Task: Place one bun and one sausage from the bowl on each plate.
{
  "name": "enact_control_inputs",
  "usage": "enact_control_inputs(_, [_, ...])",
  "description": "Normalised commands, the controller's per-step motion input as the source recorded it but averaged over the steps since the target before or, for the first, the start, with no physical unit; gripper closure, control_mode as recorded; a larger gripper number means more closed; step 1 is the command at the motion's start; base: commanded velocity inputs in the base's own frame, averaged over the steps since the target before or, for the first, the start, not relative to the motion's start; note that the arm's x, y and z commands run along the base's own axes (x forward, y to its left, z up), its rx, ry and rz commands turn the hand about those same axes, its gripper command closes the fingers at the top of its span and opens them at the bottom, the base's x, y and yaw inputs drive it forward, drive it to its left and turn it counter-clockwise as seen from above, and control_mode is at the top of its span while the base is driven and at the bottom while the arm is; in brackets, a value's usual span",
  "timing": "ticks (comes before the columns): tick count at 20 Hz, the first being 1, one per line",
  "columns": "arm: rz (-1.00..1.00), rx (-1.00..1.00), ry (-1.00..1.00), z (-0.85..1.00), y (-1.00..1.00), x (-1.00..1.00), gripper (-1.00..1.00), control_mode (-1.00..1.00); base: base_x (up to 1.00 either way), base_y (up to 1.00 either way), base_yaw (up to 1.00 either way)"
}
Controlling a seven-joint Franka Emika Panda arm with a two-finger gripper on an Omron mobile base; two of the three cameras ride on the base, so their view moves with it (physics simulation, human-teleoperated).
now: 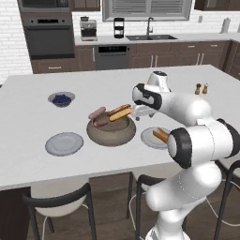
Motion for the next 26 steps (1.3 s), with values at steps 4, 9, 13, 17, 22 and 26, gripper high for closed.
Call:
enact_control_inputs(4, [-0.18, 0.15, 0.00, 0.00, 0.59, 0.00, -1.00, -1.00, 0.00, 0.00, 0.00])
enact_control_inputs(9, [-0.23, 0.14, 0.08, 0.00, 0.77, 0.11, -1.00, -1.00, 0.00, 0.00, 0.00])
enact_control_inputs(13, [-0.17, 0.01, 0.19, 0.00, 0.91, 0.24, -1.00, -1.00, 0.00, 0.00, 0.00])
enact_control_inputs(17, [-0.18, 0.00, 0.17, 0.00, 0.88, 0.27, -1.00, -1.00, 0.00, 0.00, 0.00])
enact_control_inputs(22, [-0.21, 0.00, 0.04, 0.00, 0.55, 0.14, -1.00, -1.00, 0.00, 0.00, 0.00])
enact_control_inputs(26, [-0.24, 0.00, 0.01, -0.07, 0.21, 0.05, -1.00, -1.00, 0.00, 0.00, 0.00])
